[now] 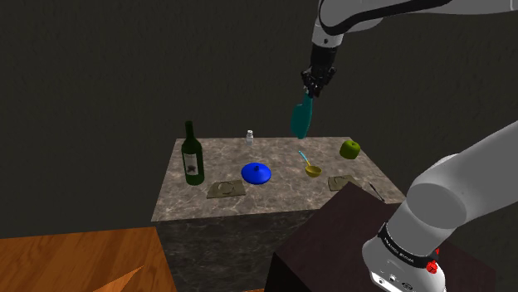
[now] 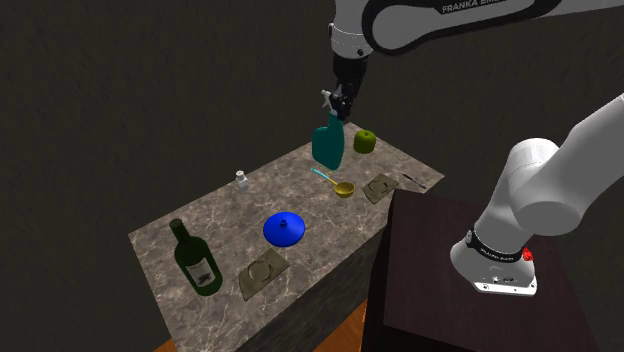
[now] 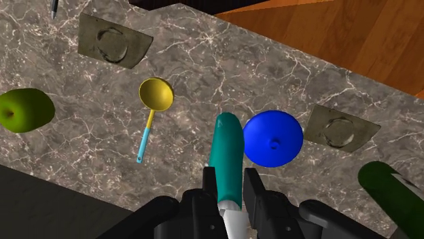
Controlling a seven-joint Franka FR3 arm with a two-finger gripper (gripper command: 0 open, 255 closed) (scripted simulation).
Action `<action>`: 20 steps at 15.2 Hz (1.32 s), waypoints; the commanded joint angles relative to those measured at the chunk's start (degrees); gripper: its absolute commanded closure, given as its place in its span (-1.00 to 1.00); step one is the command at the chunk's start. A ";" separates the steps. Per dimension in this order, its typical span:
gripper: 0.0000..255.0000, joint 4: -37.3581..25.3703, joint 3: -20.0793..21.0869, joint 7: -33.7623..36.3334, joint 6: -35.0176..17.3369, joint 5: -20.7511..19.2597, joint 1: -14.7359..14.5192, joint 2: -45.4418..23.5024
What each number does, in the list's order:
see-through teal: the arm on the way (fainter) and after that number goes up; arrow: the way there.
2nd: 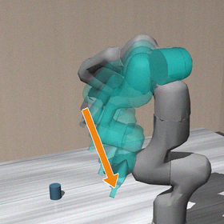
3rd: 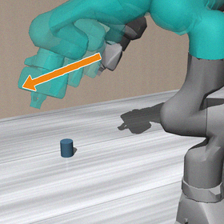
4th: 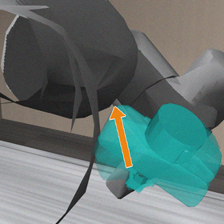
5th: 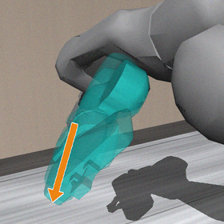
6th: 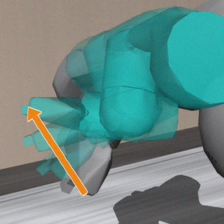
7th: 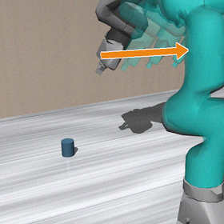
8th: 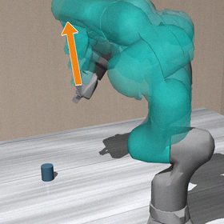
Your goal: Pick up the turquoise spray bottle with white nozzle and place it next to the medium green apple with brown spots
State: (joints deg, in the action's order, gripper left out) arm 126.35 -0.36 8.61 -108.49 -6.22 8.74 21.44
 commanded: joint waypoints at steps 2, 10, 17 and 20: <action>1.00 -2.29 0.04 -0.21 2.29 0.09 -0.02 0.00; 1.00 -10.07 -6.07 -9.17 1.51 -0.73 3.18 -7.62; 1.00 -20.72 -11.35 -18.23 1.48 0.83 6.40 -17.56; 1.00 -26.49 -13.26 -22.13 2.08 2.28 8.01 -22.55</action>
State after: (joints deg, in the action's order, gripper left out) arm 101.47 -13.12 -12.38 -106.55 -4.35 16.31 0.30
